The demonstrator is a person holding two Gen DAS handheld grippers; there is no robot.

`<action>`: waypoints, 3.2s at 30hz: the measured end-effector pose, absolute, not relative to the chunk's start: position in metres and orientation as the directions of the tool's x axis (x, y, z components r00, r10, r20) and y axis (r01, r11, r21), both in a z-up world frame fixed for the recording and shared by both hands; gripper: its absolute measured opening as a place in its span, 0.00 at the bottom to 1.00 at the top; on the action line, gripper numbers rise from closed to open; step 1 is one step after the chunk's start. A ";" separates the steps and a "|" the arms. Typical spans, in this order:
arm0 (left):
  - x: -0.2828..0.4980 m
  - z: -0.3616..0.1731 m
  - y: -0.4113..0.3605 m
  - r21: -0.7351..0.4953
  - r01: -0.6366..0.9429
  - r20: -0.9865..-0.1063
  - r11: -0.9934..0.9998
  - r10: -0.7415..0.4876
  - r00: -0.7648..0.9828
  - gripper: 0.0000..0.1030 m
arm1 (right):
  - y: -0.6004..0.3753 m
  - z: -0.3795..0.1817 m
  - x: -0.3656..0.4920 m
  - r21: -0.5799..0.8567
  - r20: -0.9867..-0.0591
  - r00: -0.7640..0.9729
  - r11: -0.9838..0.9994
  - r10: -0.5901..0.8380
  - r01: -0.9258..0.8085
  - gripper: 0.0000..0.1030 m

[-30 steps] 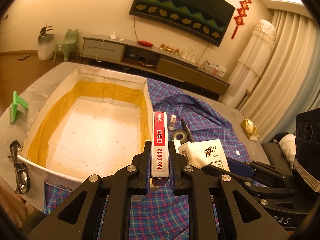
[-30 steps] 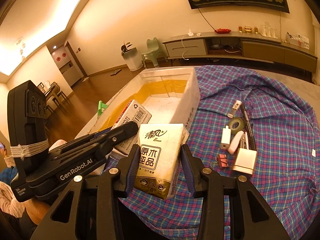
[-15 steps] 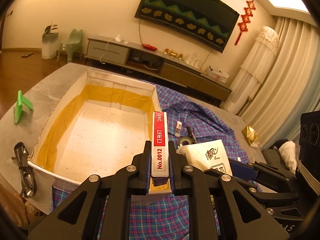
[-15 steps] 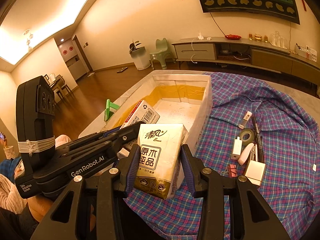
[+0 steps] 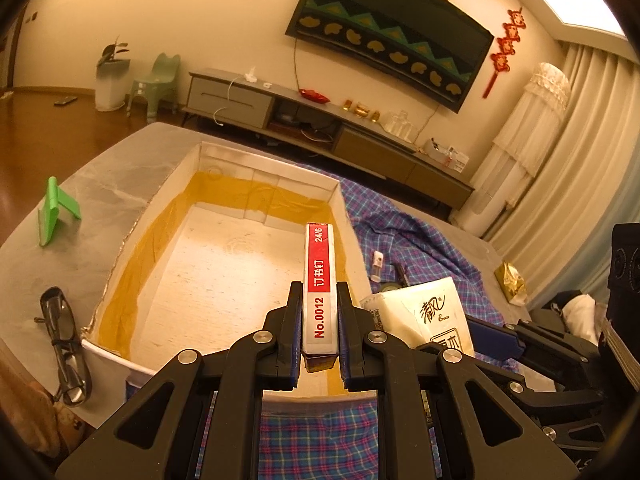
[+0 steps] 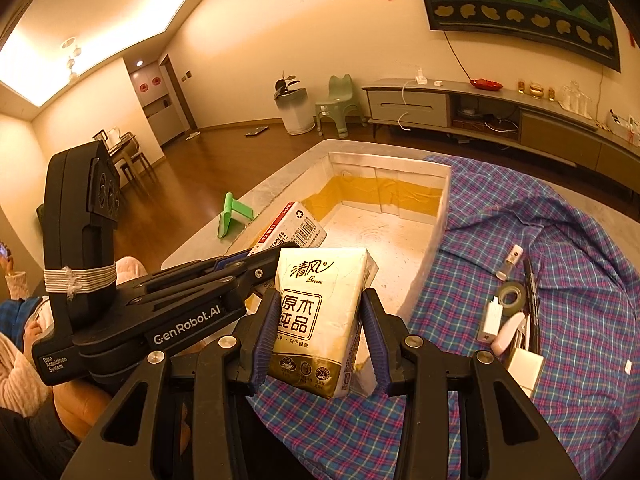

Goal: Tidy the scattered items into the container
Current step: 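Carry the staples box and tissue pack over the white cardboard box with both tools, then open both tools to drop the staples box and tissue pack inside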

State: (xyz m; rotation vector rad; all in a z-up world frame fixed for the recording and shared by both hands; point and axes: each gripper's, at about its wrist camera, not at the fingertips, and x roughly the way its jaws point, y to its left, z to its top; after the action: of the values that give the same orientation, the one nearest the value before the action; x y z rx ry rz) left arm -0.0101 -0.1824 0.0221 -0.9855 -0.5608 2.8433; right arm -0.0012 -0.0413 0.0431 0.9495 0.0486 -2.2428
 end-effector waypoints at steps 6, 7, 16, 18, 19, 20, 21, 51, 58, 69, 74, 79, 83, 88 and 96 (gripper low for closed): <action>-0.018 0.020 -0.195 -0.364 0.057 -0.591 -0.930 0.183 -0.786 0.15 | -0.052 0.042 -0.010 0.206 -0.653 -0.489 -0.757 -0.578 0.620 0.41; -0.019 0.020 -0.197 -0.365 0.058 -0.593 -0.929 0.184 -0.784 0.15 | -0.054 0.042 -0.011 0.202 -0.655 -0.488 -0.756 -0.577 0.623 0.41; -0.036 0.017 -0.213 -0.374 0.069 -0.612 -0.925 0.190 -0.768 0.15 | -0.066 0.037 -0.033 0.234 -0.672 -0.444 -0.738 -0.593 0.632 0.41; -0.041 0.018 -0.217 -0.372 0.070 -0.615 -0.926 0.189 -0.765 0.15 | -0.068 0.036 -0.039 0.233 -0.676 -0.441 -0.739 -0.591 0.633 0.41; -0.043 0.018 -0.219 -0.370 0.070 -0.617 -0.926 0.188 -0.764 0.15 | -0.070 0.036 -0.042 0.231 -0.679 -0.439 -0.739 -0.589 0.633 0.41; -0.046 0.018 -0.220 -0.369 0.069 -0.619 -0.927 0.189 -0.762 0.15 | -0.071 0.036 -0.044 0.231 -0.680 -0.438 -0.739 -0.588 0.633 0.41; -0.048 0.018 -0.221 -0.368 0.070 -0.621 -0.927 0.189 -0.761 0.15 | -0.071 0.035 -0.046 0.229 -0.682 -0.436 -0.738 -0.587 0.635 0.41; -0.128 -0.003 -0.243 -0.335 0.130 -0.749 -0.933 0.180 -0.638 0.15 | -0.099 0.010 -0.153 0.270 -0.770 -0.331 -0.748 -0.546 0.606 0.42; -0.148 -0.012 -0.250 -0.351 0.162 -0.779 -0.922 0.192 -0.596 0.15 | -0.111 0.003 -0.173 0.250 -0.795 -0.312 -0.750 -0.519 0.612 0.42; -0.180 -0.029 -0.260 -0.358 0.211 -0.817 -0.910 0.195 -0.542 0.15 | -0.128 -0.011 -0.212 0.217 -0.841 -0.280 -0.763 -0.463 0.609 0.42; -0.191 -0.046 -0.264 -0.366 0.237 -0.839 -0.900 0.209 -0.503 0.15 | -0.136 -0.018 -0.226 0.173 -0.865 -0.280 -0.772 -0.416 0.612 0.42; -0.200 -0.055 -0.264 -0.356 0.249 -0.854 -0.901 0.205 -0.479 0.15 | -0.148 -0.026 -0.236 0.108 -0.891 -0.282 -0.769 -0.356 0.630 0.42; -0.209 -0.062 -0.266 -0.332 0.272 -0.870 -0.903 0.182 -0.458 0.15 | -0.158 -0.035 -0.246 0.046 -0.914 -0.285 -0.771 -0.289 0.635 0.42; -0.220 -0.071 -0.265 -0.283 0.290 -0.889 -0.914 0.137 -0.436 0.15 | -0.171 -0.045 -0.255 -0.039 -0.933 -0.295 -0.755 -0.207 0.654 0.42; -0.223 -0.076 -0.261 -0.235 0.294 -0.896 -0.927 0.089 -0.436 0.29 | -0.169 -0.053 -0.258 -0.088 -0.940 -0.305 -0.758 -0.152 0.647 0.42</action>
State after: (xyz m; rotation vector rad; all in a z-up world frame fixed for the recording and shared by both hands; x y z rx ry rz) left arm -0.2225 -0.2615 -0.0759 -1.7259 -0.5930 2.7077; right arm -0.2580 -0.1692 -0.0528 1.4369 0.6332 -2.0969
